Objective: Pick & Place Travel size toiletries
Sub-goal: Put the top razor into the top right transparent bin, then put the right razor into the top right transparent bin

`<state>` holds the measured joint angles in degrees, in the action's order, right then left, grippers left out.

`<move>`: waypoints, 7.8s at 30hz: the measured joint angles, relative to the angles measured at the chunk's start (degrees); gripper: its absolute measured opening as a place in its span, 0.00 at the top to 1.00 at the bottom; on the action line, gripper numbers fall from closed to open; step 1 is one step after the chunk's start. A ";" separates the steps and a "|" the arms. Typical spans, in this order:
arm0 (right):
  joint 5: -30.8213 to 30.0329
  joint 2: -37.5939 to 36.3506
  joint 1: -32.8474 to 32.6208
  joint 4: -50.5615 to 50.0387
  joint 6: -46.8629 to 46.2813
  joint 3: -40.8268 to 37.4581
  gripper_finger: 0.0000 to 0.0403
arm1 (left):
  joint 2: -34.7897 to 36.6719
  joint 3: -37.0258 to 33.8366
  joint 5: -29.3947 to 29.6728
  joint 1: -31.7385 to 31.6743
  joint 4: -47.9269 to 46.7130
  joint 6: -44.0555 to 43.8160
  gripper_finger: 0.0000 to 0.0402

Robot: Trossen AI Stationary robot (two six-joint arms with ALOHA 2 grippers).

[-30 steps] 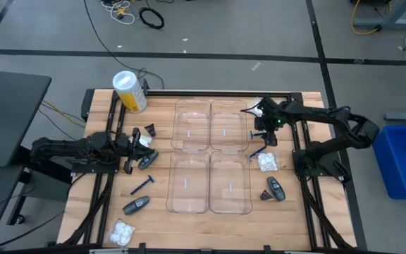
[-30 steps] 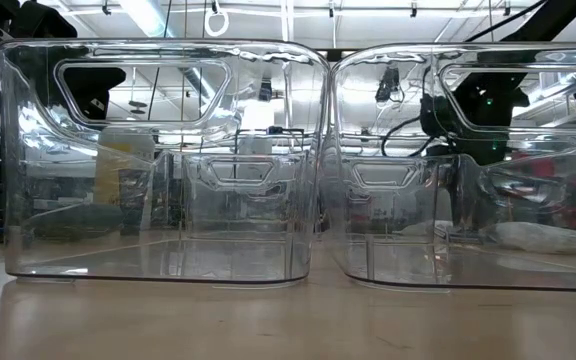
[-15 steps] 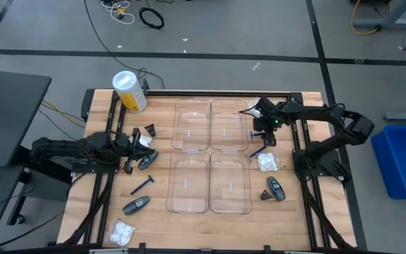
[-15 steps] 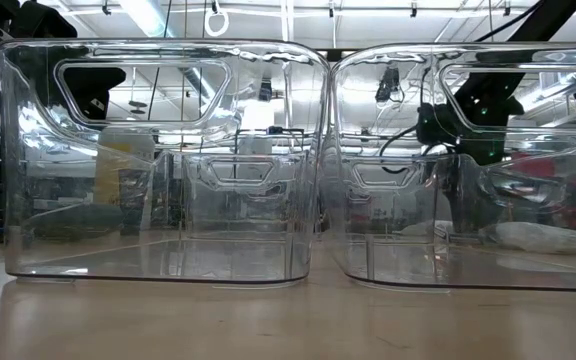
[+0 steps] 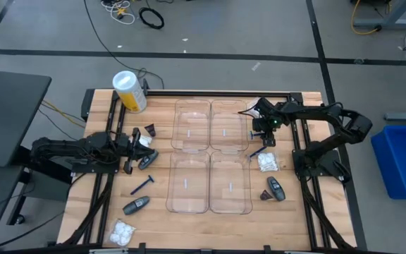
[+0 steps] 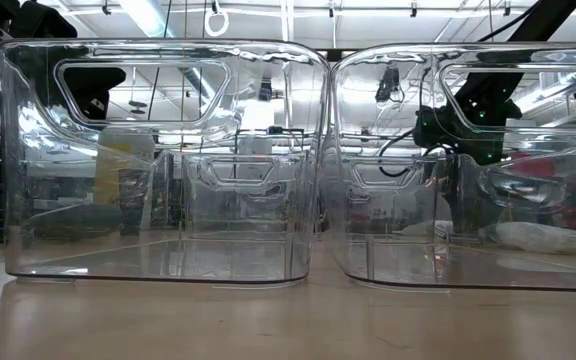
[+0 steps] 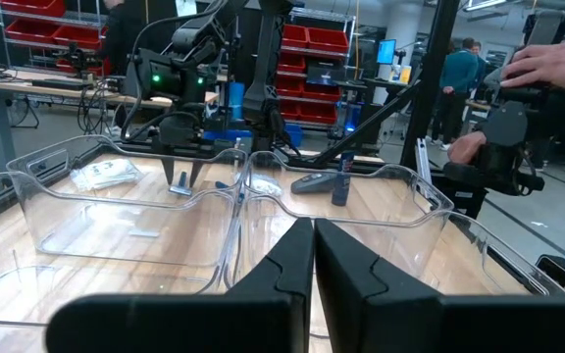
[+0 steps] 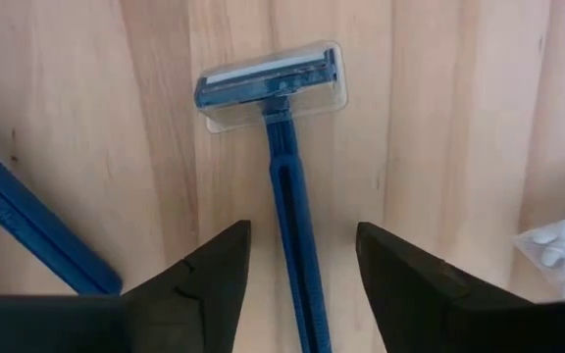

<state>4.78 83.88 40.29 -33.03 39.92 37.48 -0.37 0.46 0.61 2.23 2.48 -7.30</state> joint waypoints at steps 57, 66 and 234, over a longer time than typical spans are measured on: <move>1.27 -1.27 0.01 -1.23 1.11 -0.05 0.88 | 0.00 -0.01 0.00 0.01 0.00 -0.01 0.94; 1.27 -6.07 0.02 -2.92 1.55 -0.03 0.88 | 0.00 -0.01 -0.01 0.01 0.00 -0.01 0.94; 2.39 -0.13 -9.38 41.98 -37.97 0.06 0.58 | -0.01 0.01 -0.01 -0.02 0.00 -0.01 0.94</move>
<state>7.16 83.75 30.92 8.95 1.95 37.54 -0.38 0.47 0.60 2.22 2.48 -7.31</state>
